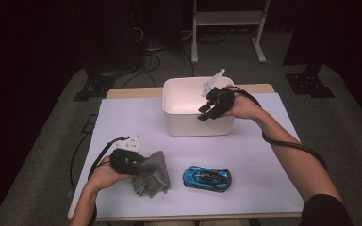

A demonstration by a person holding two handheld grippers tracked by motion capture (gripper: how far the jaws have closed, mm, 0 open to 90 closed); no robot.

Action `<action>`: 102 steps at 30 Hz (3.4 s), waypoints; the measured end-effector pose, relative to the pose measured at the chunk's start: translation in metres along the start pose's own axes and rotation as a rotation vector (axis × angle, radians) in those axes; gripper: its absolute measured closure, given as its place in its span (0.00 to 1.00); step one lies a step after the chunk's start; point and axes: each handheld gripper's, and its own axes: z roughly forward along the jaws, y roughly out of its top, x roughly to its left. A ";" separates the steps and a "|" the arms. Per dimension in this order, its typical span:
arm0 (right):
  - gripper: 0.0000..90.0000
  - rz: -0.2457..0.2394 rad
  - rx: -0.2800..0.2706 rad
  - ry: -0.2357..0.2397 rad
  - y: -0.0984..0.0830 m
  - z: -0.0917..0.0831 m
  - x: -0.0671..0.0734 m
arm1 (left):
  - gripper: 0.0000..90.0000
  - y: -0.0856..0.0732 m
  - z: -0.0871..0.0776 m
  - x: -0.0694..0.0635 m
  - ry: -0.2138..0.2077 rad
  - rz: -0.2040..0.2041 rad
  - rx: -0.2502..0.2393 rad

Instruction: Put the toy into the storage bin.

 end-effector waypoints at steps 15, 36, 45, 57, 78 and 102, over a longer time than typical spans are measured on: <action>0.93 0.013 0.028 0.058 -0.001 0.009 -0.001 | 0.76 0.000 0.001 0.002 0.007 -0.014 0.001; 0.96 -0.007 0.028 0.081 -0.002 0.006 0.028 | 0.77 -0.014 -0.026 0.033 0.129 -0.078 0.041; 0.96 -0.007 0.030 0.077 -0.004 0.004 0.037 | 0.38 -0.023 -0.025 0.050 0.191 -0.156 0.014; 0.96 -0.001 0.017 0.072 -0.008 0.003 0.046 | 0.12 -0.014 -0.036 0.041 0.256 -0.127 -0.051; 0.95 -0.005 0.027 0.070 -0.014 -0.003 0.071 | 0.12 -0.020 -0.027 0.018 0.251 -0.099 -0.071; 0.66 0.039 -0.032 0.074 -0.021 -0.014 0.084 | 0.12 -0.029 -0.023 0.005 0.227 -0.108 -0.094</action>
